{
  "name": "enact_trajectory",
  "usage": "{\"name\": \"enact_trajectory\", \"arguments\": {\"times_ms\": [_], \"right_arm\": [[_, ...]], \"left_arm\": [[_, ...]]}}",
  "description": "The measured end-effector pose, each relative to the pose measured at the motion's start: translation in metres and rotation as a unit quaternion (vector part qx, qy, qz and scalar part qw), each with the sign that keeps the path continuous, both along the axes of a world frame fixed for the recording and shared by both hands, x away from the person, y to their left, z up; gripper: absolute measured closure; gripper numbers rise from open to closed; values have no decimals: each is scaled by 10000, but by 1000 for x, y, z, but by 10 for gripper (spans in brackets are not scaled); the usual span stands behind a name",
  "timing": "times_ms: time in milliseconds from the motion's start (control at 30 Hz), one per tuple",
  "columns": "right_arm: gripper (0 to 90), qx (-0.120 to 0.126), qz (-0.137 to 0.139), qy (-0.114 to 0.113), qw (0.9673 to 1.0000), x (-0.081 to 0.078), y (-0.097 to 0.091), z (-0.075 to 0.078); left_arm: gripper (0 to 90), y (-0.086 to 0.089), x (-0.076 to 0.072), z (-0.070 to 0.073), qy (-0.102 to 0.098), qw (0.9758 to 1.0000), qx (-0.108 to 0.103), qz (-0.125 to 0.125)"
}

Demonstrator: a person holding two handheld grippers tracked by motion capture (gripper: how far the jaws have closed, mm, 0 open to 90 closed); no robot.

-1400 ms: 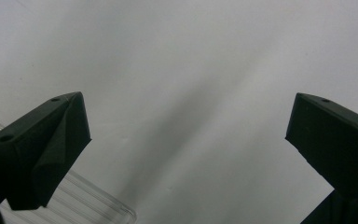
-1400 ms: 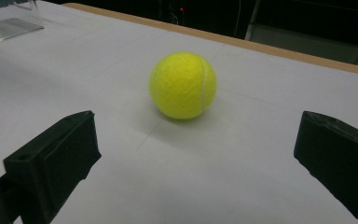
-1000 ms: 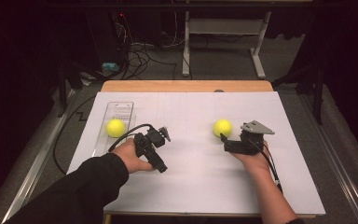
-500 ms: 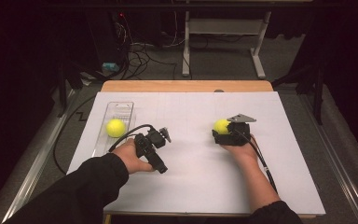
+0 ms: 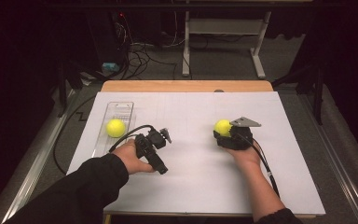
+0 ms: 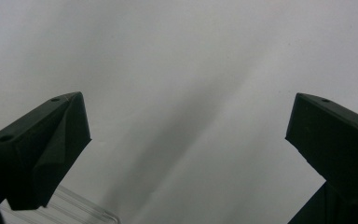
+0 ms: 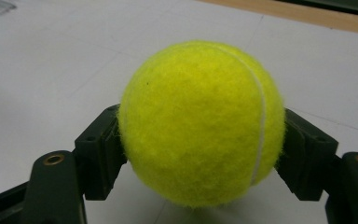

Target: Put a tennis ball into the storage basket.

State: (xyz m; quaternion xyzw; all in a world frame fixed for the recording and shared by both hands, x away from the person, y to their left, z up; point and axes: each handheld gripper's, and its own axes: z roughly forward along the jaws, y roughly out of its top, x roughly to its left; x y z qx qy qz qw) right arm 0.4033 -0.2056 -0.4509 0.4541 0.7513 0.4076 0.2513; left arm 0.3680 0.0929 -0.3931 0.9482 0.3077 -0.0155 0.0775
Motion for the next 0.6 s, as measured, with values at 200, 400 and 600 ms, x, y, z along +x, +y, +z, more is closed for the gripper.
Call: {"name": "enact_trajectory", "arguments": {"times_ms": [200,400,600], "right_arm": [[270,25,144,-244,9996,-34,-2,7],[270,51,188,-338,9992,-60,-8,1],[270,176,204,-369,9990,-87,-17,-7]], "left_arm": [[5,1,-1,2,-11,10000,-21,10],[5,2,-2,4,-11,10000,-29,37],[5,2,-1,6,1,10000,-44,54]]}}
